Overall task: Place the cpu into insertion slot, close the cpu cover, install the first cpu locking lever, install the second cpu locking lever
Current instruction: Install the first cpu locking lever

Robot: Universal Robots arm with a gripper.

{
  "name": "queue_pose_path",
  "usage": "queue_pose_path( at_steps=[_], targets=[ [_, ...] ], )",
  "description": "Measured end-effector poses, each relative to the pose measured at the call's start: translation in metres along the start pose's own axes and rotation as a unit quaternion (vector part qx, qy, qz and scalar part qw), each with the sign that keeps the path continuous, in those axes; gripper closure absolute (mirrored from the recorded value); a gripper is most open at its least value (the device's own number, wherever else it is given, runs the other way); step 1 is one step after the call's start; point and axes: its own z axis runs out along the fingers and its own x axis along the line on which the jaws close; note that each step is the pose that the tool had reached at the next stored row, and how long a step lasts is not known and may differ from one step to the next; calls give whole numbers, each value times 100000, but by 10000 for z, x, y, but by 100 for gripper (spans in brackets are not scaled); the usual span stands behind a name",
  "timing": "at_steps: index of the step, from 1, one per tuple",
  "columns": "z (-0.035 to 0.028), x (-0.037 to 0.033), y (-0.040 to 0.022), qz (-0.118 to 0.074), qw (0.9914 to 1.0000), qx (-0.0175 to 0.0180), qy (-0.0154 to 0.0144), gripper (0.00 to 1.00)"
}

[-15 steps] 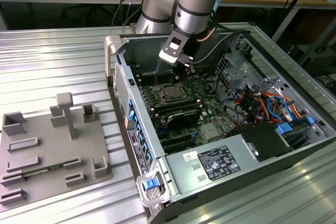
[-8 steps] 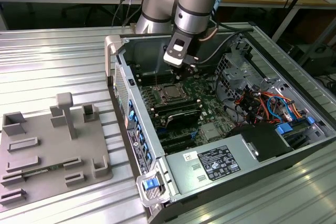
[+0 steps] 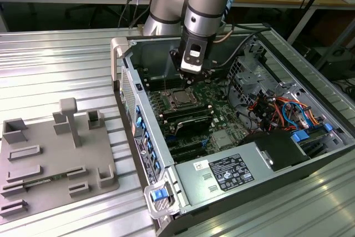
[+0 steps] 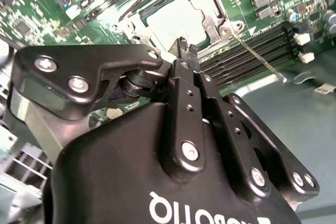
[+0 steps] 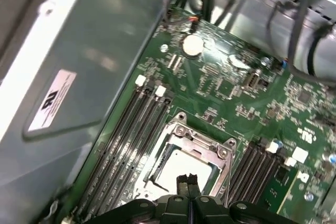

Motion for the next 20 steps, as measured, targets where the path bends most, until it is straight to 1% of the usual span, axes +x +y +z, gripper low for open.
queue_pose_path(
  at_steps=[1,6,20],
  targets=[
    [1,3,-4,-332,99999,-19,11,89],
    [2,12,-20,-389,99999,-74,98,89],
    [2,14,-25,-387,99999,-73,99,89]
  ],
)
